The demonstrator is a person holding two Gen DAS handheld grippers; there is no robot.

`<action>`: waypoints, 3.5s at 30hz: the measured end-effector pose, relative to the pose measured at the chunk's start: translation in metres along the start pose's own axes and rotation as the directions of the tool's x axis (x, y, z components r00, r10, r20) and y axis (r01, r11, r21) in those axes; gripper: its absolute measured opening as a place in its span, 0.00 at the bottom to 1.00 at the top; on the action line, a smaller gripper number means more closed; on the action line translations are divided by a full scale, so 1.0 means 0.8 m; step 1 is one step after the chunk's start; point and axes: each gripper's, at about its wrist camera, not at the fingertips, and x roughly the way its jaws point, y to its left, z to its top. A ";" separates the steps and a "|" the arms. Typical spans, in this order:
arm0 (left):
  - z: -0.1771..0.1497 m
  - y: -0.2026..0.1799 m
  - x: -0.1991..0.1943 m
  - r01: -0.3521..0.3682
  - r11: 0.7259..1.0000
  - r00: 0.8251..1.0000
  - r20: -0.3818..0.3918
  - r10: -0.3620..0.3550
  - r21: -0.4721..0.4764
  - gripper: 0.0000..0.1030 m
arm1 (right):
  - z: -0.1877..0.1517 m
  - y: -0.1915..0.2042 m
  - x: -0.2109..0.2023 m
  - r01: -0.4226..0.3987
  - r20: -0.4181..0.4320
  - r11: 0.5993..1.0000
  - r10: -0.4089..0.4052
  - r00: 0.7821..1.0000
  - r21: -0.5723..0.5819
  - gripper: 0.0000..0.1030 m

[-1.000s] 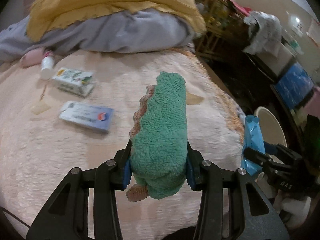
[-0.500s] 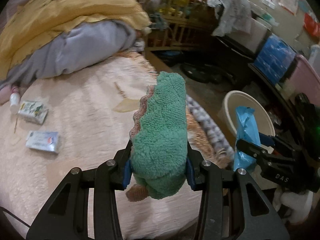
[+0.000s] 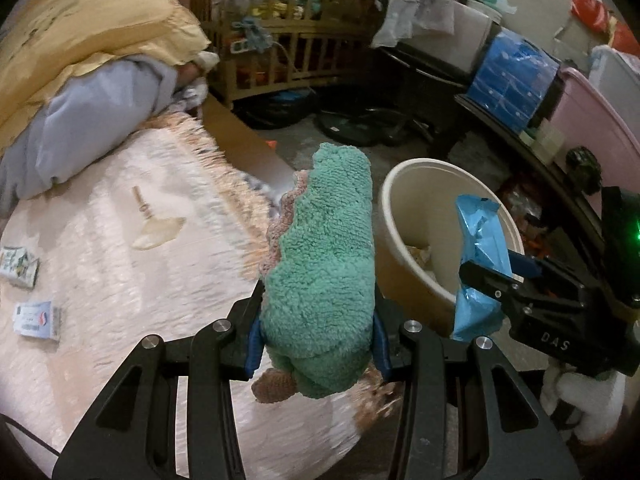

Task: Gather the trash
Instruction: 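Carry the blue bag and green plush toy over the white bucket, then open both tools to drop the bag and toy into the bucket, then move both empty tools back over the remaining boxes on the bed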

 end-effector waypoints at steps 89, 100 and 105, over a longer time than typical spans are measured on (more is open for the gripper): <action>-0.008 0.155 0.005 -0.107 0.968 0.994 -0.019 0.106 -0.227 0.63 | 0.009 0.063 0.059 -0.114 -0.052 0.988 0.109 0.993 -0.100 0.76; -0.069 0.346 -0.033 -0.280 0.832 0.958 -0.088 0.272 -0.478 0.63 | 0.002 0.217 0.124 -0.296 -0.189 0.919 0.251 0.949 -0.262 0.76; -0.059 0.393 -0.024 -0.139 0.785 0.980 0.029 0.196 -0.603 0.63 | 0.001 0.254 0.140 -0.328 -0.217 0.902 0.273 0.937 -0.281 0.76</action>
